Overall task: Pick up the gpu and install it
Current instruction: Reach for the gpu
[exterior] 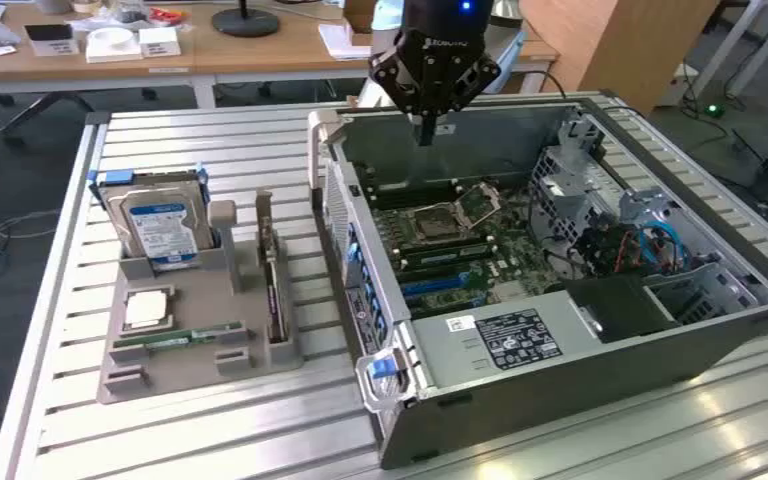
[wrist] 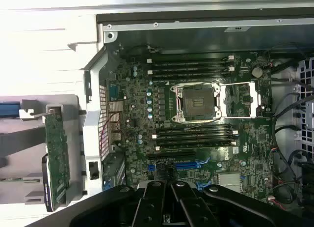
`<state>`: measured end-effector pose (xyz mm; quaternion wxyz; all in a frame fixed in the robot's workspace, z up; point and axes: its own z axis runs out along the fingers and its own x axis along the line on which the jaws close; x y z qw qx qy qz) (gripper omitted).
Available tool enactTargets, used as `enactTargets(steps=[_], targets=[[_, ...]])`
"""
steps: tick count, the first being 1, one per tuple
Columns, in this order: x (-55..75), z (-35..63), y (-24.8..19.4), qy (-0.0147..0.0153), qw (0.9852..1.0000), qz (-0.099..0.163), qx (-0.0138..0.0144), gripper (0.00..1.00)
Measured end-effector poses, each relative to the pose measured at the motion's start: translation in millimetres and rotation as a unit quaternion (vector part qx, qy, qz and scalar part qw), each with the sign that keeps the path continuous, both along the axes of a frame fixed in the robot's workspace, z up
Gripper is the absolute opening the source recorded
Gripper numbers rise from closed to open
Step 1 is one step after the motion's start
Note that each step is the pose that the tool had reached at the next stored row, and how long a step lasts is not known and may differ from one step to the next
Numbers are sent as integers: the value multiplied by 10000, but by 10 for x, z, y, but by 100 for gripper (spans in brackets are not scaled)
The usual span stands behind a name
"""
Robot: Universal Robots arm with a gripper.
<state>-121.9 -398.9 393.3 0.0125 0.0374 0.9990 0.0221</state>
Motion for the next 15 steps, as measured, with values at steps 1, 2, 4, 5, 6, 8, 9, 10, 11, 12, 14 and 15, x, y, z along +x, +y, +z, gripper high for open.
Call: enactTargets(steps=[1,2,4,5,6,8,9,10,11,12,14,15], targets=[[0,0,0,0,10000,0,0,11],[0,0,0,0,10000,0,0,11],[0,0,0,0,10000,0,0,11],[0,0,0,0,10000,0,0,11],[0,0,0,0,10000,0,0,11],[0,0,0,0,10000,0,0,11],[0,0,0,0,10000,0,0,11],[0,0,0,0,10000,0,0,11],[0,0,0,0,10000,0,0,11],[0,0,0,0,10000,0,0,11],[-6,-1,0,0,10000,-1,1,11],[-20,-2,0,-1,10000,-1,1,11]])
